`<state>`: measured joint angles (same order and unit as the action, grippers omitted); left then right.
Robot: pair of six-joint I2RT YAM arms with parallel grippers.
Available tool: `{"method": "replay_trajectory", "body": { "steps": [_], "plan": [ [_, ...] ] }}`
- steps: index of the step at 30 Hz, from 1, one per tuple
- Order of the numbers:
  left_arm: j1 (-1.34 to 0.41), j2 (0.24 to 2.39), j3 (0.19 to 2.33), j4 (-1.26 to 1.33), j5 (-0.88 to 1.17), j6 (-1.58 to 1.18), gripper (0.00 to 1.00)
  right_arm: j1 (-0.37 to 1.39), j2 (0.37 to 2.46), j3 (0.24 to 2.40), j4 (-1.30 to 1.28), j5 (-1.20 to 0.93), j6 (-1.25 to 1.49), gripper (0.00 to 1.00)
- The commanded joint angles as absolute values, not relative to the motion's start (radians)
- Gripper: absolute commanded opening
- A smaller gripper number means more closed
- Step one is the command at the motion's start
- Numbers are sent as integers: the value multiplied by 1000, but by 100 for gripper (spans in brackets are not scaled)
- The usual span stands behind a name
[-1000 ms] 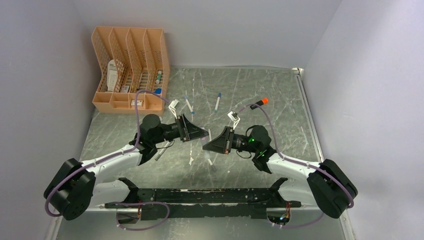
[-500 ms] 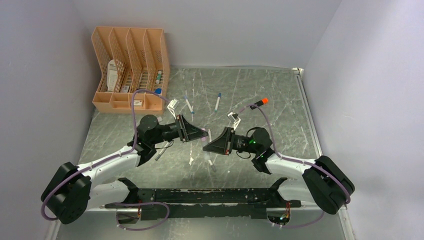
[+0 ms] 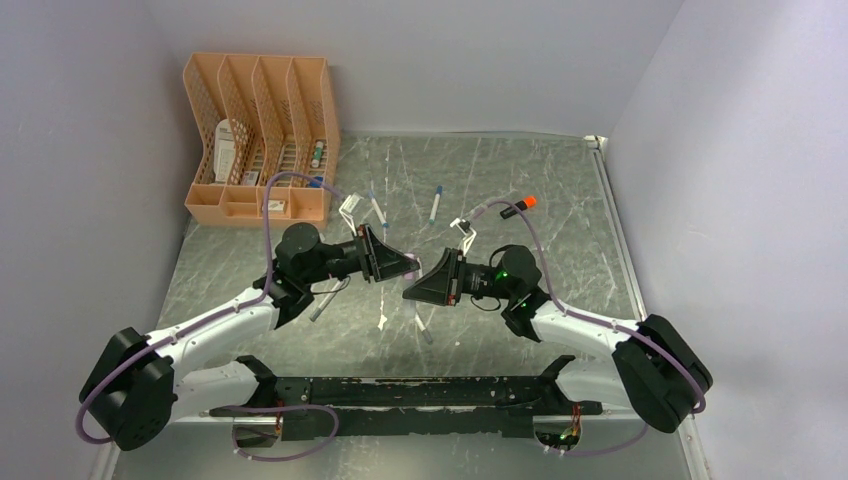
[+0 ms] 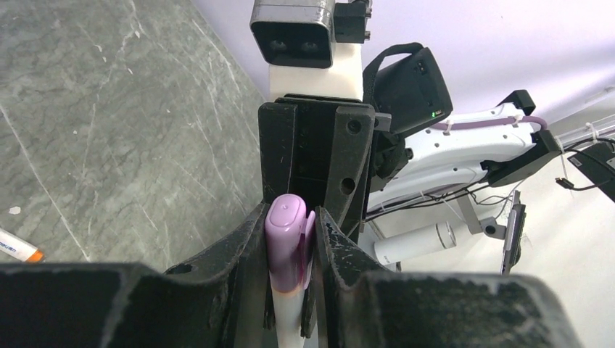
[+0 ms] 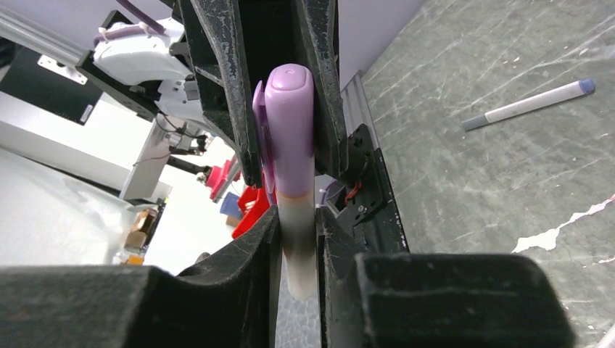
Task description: Open the pen caps
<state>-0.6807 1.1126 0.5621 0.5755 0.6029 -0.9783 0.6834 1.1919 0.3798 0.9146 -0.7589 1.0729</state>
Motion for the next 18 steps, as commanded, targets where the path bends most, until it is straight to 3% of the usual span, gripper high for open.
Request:
{"method": "replay_trajectory", "body": {
  "steps": [1, 4, 7, 9, 14, 18],
  "plan": [
    [-707, 1108, 603, 575, 630, -950, 12, 683, 1190, 408, 871, -752, 1028, 15],
    [-707, 1114, 604, 589, 644, -947, 15, 684, 1192, 402, 879, -758, 1028, 5],
    [-710, 1125, 611, 598, 684, -932, 43, 683, 1197, 399, 898, -777, 1036, 2],
    [-709, 1125, 617, 588, 693, -922, 50, 684, 1194, 398, 898, -780, 1037, 1],
    [-709, 1129, 629, 560, 698, -904, 51, 682, 1186, 400, 881, -785, 1028, 0],
    [-710, 1141, 623, 568, 699, -911, 35, 681, 1190, 396, 886, -789, 1030, 0]
  ]
}}
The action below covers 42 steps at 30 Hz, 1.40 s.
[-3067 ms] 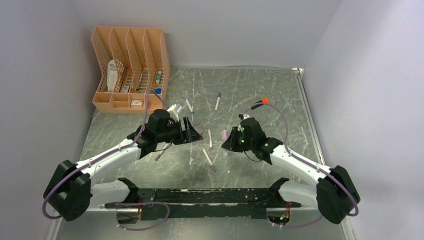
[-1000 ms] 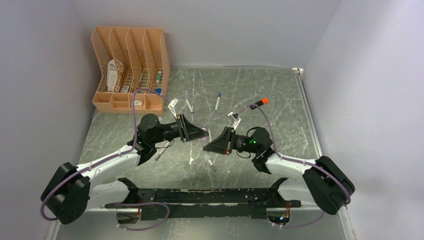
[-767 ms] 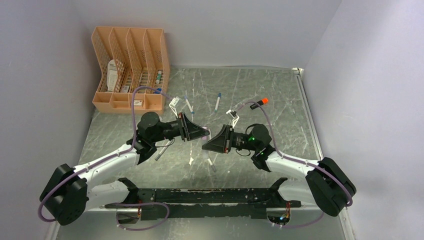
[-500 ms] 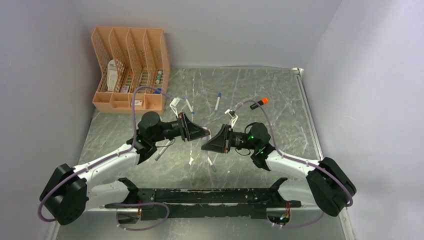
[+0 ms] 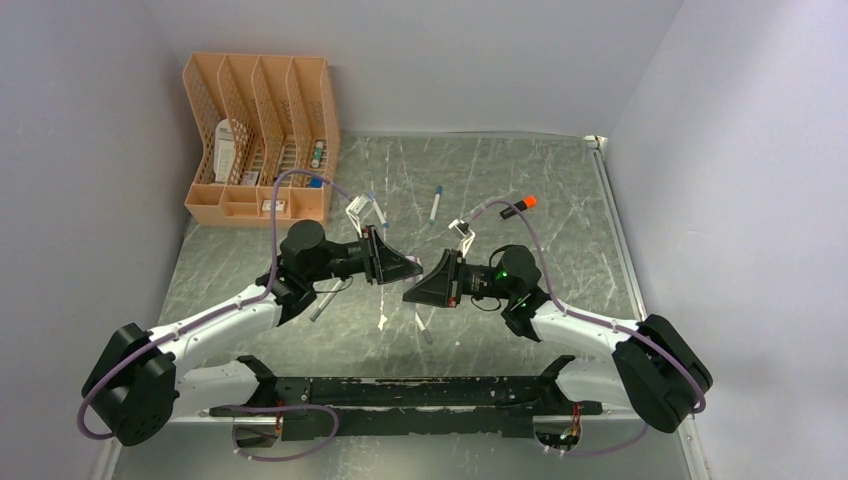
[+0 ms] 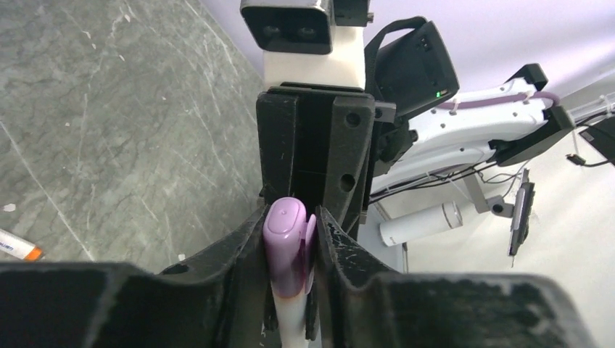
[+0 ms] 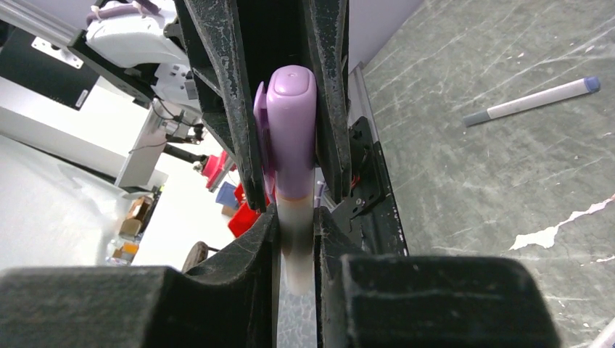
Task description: Open the pen caps
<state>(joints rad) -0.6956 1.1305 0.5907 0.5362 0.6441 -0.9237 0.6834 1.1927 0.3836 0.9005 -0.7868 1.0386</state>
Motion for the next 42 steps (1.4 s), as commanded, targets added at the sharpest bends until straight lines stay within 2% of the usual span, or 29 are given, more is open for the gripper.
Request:
{"method": "replay_trajectory", "body": {
  "steps": [1, 5, 7, 13, 24, 26, 28, 33, 38, 42],
  "plan": [
    [-710, 1142, 623, 568, 699, -909, 29, 680, 1190, 396, 890, -791, 1032, 0],
    [-712, 1155, 631, 549, 695, -898, 11, 675, 1183, 391, 891, -797, 1037, 0],
    [-711, 1161, 650, 525, 673, -884, 7, 675, 1178, 390, 872, -798, 1027, 0],
    [-683, 1232, 860, 403, 602, -783, 7, 698, 1152, 315, 852, -800, 1039, 0],
    [-466, 1435, 1128, 551, 629, -836, 7, 850, 942, 196, 689, -644, 1044, 0],
    [-451, 1459, 1171, 495, 632, -819, 7, 854, 902, 192, 629, -613, 1027, 0],
    [-448, 1461, 1206, 341, 611, -765, 7, 838, 879, 250, 458, -565, 961, 0],
    [-448, 1441, 1176, -20, 549, -632, 8, 654, 1020, 446, 6, -489, 735, 0],
    [-454, 1409, 1042, -226, 405, -565, 8, 579, 1231, 622, -213, -341, 557, 0],
    [-471, 1435, 966, -269, 292, -554, 8, 568, 1378, 722, -250, -289, 503, 0]
  ]
}}
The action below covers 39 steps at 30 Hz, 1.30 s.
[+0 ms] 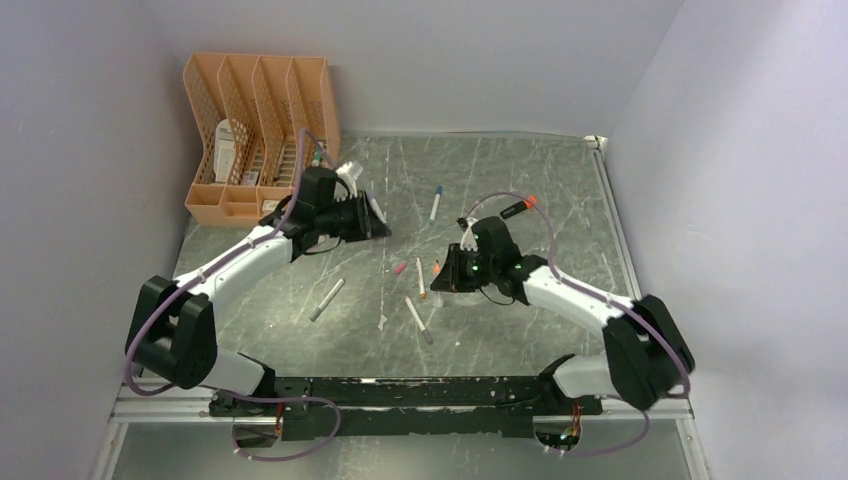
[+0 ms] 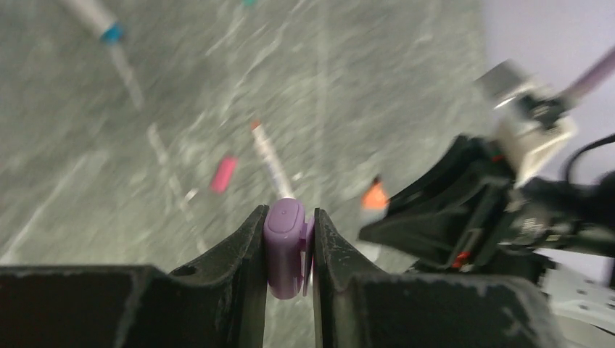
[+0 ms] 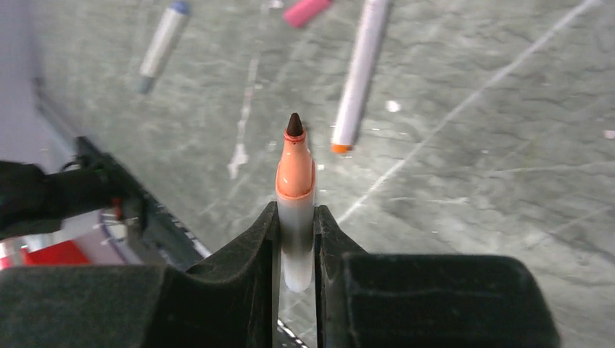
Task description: Open the pen caps
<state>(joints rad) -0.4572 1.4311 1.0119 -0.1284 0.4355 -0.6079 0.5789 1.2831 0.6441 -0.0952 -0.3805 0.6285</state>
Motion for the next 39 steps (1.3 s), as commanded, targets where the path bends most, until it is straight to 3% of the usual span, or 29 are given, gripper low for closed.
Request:
{"method": "replay_trajectory", "body": {
  "steps": [1, 16, 28, 32, 39],
  "plan": [
    [-478, 1452, 964, -277, 259, -551, 8, 566, 1415, 743, -251, -289, 496, 0],
    [-566, 1729, 1002, -232, 29, -549, 12, 515, 1677, 896, -213, -321, 464, 0],
    [-598, 1823, 1052, -209, -10, -566, 22, 498, 1764, 937, -210, -322, 431, 19],
    [-600, 1831, 1064, -222, -4, -564, 30, 498, 1762, 944, -234, -309, 415, 36],
    [-602, 1799, 1059, -257, -17, -569, 44, 498, 1690, 952, -303, -263, 396, 48]
  ]
}}
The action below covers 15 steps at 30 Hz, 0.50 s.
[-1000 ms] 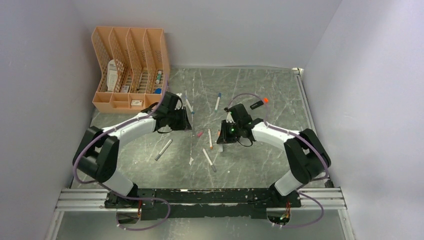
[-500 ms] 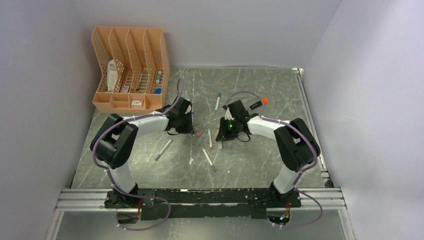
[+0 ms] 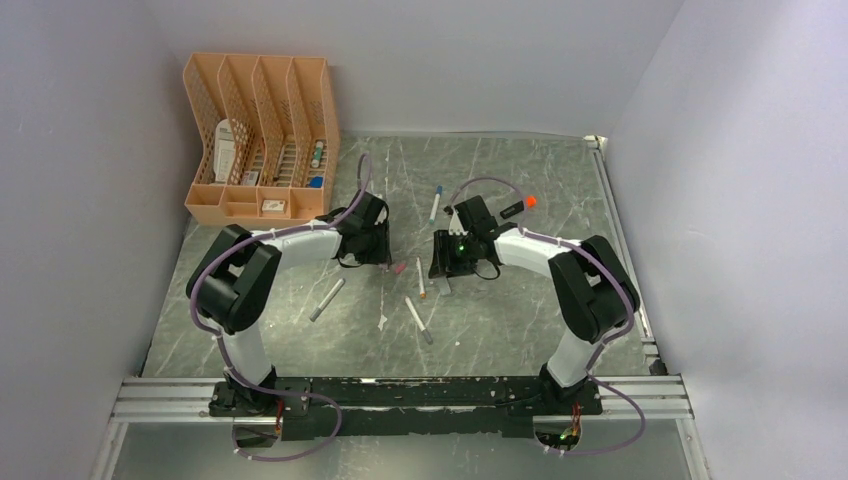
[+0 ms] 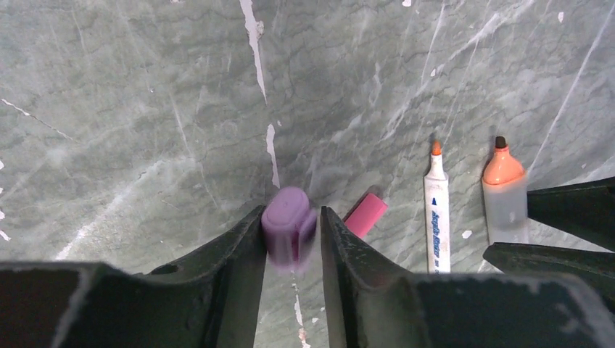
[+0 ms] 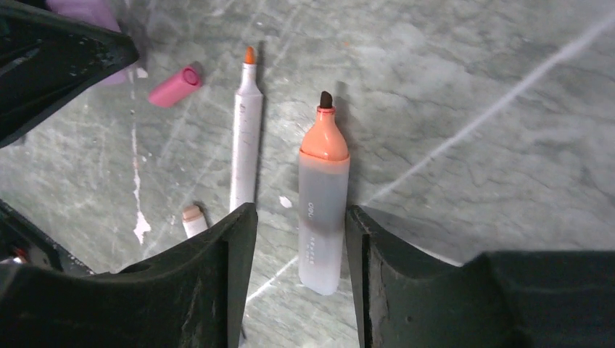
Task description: Open the pen caps
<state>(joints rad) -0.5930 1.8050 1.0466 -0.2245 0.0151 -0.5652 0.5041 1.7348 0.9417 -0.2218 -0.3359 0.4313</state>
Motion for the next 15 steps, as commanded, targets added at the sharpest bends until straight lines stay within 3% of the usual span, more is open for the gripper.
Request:
{"method": "replay_trajectory", "body": {
  "steps": [1, 4, 9, 13, 15],
  "plan": [
    [-603, 1790, 1056, -262, -17, -569, 48, 498, 1667, 954, -318, -249, 393, 49],
    [-602, 1757, 1050, -287, -29, -572, 64, 498, 1590, 953, -360, -206, 393, 53],
    [-604, 1697, 1049, -340, -70, -573, 66, 535, 1482, 958, -434, -115, 379, 54],
    [-604, 1620, 1056, -394, -83, -571, 67, 661, 1425, 963, -449, -33, 371, 51],
    [-605, 1569, 1054, -416, -83, -572, 79, 730, 1430, 970, -455, 19, 381, 48]
  ]
}}
